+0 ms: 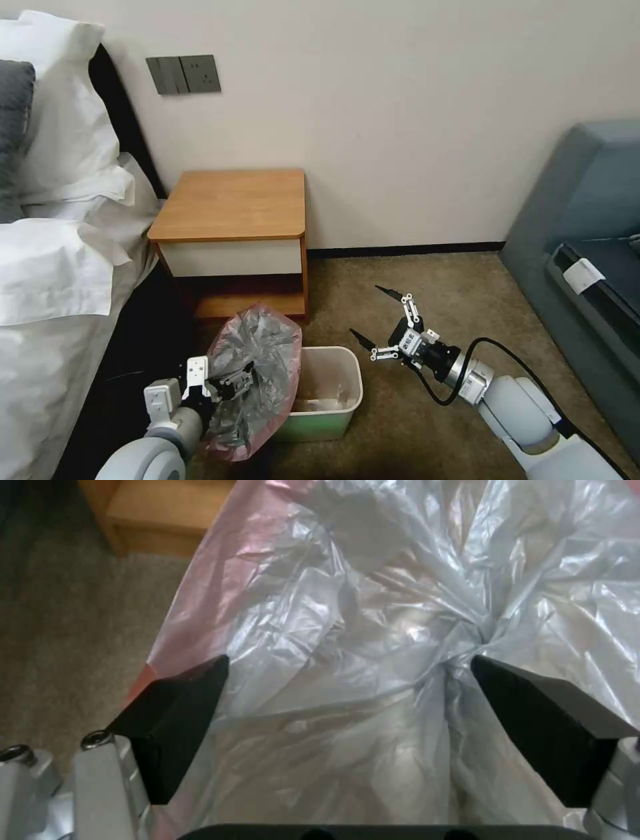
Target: Pick up the garbage bag from the table and place it over the trash can.
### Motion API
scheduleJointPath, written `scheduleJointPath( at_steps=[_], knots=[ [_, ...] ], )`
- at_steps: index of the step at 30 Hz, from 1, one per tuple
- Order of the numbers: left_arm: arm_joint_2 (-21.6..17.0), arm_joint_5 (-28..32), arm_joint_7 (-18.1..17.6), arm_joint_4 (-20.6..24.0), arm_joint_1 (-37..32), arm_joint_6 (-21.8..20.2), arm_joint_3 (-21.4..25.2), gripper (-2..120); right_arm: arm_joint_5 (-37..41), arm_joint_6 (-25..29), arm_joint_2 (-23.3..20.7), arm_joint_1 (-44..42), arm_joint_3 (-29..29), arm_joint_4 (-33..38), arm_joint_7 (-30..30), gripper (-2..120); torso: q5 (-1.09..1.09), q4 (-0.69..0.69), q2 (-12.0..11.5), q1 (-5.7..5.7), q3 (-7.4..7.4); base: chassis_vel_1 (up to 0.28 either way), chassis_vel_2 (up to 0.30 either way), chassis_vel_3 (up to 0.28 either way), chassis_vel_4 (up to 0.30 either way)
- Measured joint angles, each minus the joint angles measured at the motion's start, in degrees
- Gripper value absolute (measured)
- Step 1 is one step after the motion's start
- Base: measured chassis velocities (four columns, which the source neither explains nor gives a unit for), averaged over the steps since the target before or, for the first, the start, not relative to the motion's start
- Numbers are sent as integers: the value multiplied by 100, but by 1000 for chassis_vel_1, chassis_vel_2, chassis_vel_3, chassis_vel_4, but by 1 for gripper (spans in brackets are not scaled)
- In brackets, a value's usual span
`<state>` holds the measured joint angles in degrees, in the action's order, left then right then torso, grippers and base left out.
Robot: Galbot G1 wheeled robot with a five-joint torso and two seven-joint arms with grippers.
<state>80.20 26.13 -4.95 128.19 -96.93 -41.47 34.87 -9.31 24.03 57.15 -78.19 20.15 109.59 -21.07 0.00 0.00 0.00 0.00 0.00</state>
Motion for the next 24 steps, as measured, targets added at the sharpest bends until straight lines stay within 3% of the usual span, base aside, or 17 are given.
scheduleJointPath(
  at_steps=[11, 16, 19, 24],
  knots=[
    [69, 70, 2, -54, 81, -66, -104, 95, 10, 3, 8, -9, 9, 57, 15, 100, 0, 0, 0, 0, 0, 0, 0, 0, 0],
    [50, 30, 36, -122, 90, -89, -73, 88, 20, 4, 9, -32, 42, 74, 16, 100, 0, 0, 0, 0, 0, 0, 0, 0, 0],
    [24, -119, 180, -221, 97, -90, -42, 75, 26, 10, 17, -33, 50, 82, 17, 100, 0, 0, 0, 0, 0, 0, 0, 0, 0],
    [13, -217, 268, -260, 97, -88, -45, 74, 28, 11, 28, -26, 41, 87, 16, 100, 0, 0, 0, 0, 0, 0, 0, 0, 0]
  ],
)
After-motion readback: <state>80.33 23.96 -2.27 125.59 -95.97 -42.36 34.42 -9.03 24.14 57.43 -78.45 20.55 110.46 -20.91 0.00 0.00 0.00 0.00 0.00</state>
